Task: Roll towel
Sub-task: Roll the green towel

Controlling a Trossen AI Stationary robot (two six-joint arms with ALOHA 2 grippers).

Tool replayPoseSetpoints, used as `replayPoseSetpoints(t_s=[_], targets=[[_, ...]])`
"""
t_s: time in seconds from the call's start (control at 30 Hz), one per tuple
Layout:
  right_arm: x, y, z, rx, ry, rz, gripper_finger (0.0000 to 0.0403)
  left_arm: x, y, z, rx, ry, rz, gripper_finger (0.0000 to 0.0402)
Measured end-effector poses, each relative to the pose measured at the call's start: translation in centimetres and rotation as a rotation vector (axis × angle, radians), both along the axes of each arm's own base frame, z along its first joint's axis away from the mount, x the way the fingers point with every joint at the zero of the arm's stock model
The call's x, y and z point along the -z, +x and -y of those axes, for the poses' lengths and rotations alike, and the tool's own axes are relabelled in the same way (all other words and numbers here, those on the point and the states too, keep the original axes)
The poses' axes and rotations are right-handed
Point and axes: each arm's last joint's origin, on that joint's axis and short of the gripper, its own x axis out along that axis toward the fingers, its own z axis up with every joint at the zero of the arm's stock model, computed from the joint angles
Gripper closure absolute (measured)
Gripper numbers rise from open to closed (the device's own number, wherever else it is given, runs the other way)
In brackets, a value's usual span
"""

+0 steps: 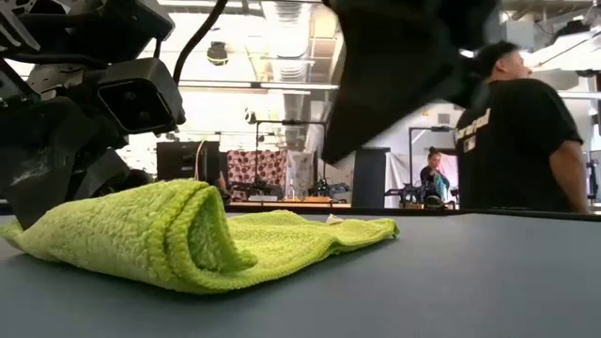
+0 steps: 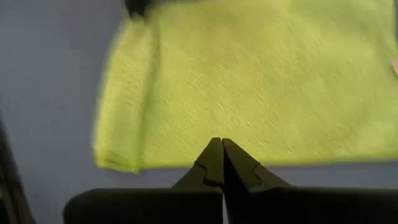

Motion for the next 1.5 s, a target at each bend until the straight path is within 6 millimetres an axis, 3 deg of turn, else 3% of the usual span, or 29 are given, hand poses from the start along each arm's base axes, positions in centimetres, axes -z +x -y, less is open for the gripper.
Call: replayPoseSetpoints(t_s=[0.2,0.37,0.53,0.77,0.9,1.03,1.1,1.27,1.5], targets=[[1.9,-0.6,3.2,0.011,0.046,-0.056,0.0394,-0.3,0.3,0.2,-0.011,0.005,-0.097,0.0401],[3.0,-2.8,4.9,0.036,0.139,0.058,0.0394,-0.3,0.2,0.2,-0.035,-0.001,-0.123,0.0401],[5.1,-4.6,7.0,0.091,0.180,0.029,0.0394,-0.4,0.3,0.2,-0.084,-0.016,-0.150,0.0401],[5.4,-4.0,8.0,0.036,0.174,0.024,0.0394,-0.5,0.5,0.3,-0.167,-0.037,-0.169,0.0401],[3.9,-5.0,7.8,-0.080,0.227,-0.046,0.0394,-0.5,0.5,0.2,-0.176,-0.040,-0.172,0.0401],[1.5,-5.4,7.1,-0.195,0.228,0.022,0.0394,-0.5,0.5,0.2,-0.180,-0.036,-0.170,0.0401],[1.4,-5.1,7.6,-0.186,0.207,0.038,0.0394,-0.5,0.5,0.2,-0.184,-0.032,-0.168,0.0402],[3.4,-3.6,9.8,-0.104,0.195,0.055,0.0394,-0.5,0.5,0.2,-0.186,-0.029,-0.165,0.0401],[5.7,-2.9,10.3,-0.058,0.218,0.002,0.0394,-0.5,0.5,0.2,-0.184,-0.035,-0.170,0.0401]])
